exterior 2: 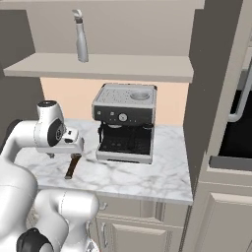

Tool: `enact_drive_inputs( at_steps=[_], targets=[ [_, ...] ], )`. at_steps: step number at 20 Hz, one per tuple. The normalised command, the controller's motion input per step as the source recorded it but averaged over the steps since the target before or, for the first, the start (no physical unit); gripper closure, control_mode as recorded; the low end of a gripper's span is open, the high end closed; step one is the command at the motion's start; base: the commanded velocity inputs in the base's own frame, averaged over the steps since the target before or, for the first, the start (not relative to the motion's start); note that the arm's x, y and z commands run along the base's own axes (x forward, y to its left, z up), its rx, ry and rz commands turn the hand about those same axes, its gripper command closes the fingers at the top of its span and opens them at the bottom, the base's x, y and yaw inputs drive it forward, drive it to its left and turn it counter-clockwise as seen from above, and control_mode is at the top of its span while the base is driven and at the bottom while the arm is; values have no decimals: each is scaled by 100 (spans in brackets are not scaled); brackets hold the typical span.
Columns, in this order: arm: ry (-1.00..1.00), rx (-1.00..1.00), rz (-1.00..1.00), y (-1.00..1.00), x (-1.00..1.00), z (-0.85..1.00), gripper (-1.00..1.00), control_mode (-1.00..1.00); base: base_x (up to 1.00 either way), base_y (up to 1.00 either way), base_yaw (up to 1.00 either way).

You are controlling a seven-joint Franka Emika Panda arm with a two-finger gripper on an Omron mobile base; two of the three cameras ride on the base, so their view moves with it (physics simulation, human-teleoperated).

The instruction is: Move the cutting board and knife to the sink. Then move spray from the cabinet to the counter.

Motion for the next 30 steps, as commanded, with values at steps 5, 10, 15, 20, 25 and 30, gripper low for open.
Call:
enact_drive_inputs(
  at_steps=[5,10,15,20,25,30],
  targets=[
    [0,0,0,0,0,0,-100,100,0,0,0],
    [0,0,0,0,0,0,-100,100,0,0,0],
    [0,0,0,0,0,0,-100,100,3,0,0],
    [-1,2,0,14,24,-5,-100,-100,3,3,0],
    [0,1,-3,16,45,-25,-100,-100,0,0,0],
    [4,0,0,6,32,-33,-100,-100,0,0,0]
  ],
)
